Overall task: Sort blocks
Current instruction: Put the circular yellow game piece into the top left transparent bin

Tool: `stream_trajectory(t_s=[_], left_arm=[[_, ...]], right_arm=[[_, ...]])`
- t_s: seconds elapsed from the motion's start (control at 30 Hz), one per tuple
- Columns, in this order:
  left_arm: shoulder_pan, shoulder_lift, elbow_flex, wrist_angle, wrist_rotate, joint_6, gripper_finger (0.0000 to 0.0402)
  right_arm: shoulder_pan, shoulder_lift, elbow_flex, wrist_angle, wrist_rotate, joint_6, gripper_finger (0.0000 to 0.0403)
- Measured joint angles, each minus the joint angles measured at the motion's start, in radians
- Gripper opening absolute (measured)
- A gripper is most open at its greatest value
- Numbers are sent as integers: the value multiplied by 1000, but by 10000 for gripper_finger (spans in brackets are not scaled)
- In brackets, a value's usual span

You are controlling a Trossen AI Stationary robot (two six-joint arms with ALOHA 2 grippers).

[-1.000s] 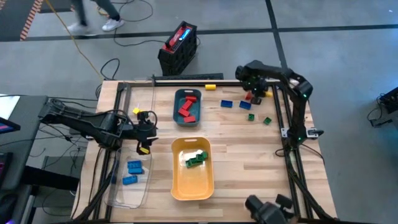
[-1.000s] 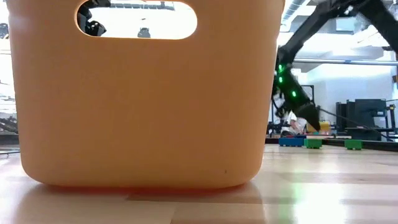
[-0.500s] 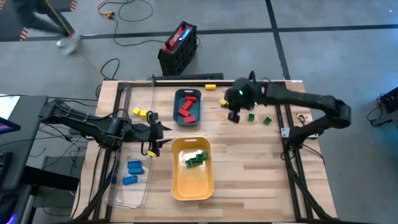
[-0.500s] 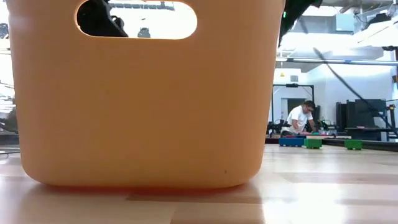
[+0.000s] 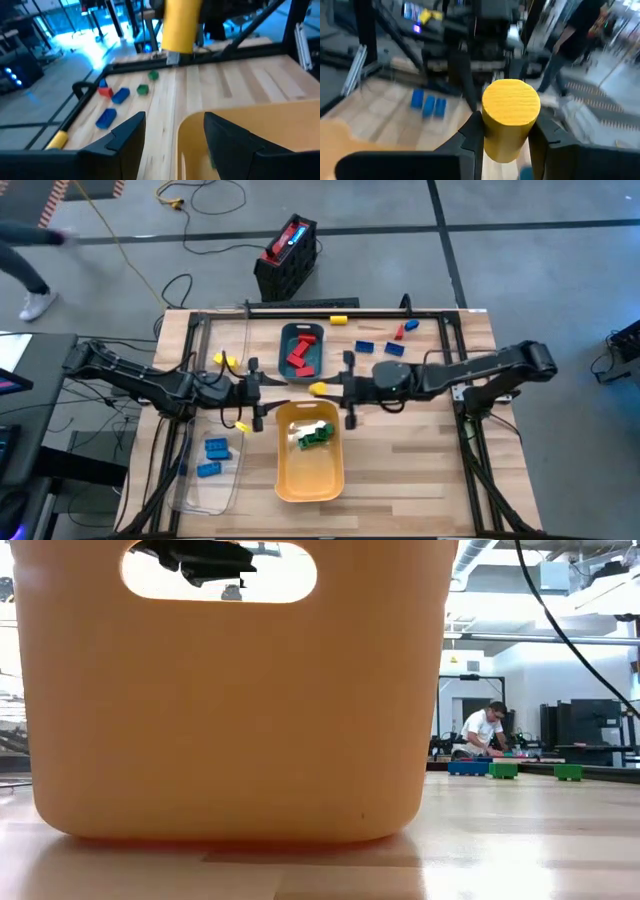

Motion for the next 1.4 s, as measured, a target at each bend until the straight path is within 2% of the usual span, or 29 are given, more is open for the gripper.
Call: stream_trajectory(t_s=[0.23,0.4,0.57,0.83,1.0,1.13,1.27,1.4], left_arm=[[0,0,0,6,0,1,204],[0,41,0,43,3,3,236],[0,100,1,113,7,25,259],[-6,111,34,132,61,46,257],[-18,111,41,131,72,53,257],[-24,111,41,132,79,59,257],[-24,111,41,149,51,103,243],[-21,111,41,165,33,139,183]], right_arm=[[6,80,0,160,-15,-25,102],[7,137,6,260,-72,-28,102],[10,196,77,240,-89,-31,102],[15,221,123,191,-87,-51,102],[15,221,123,167,-14,-62,102],[16,221,123,158,-12,-69,102],[15,220,123,136,-7,-69,102],[15,219,123,126,-7,-60,102]])
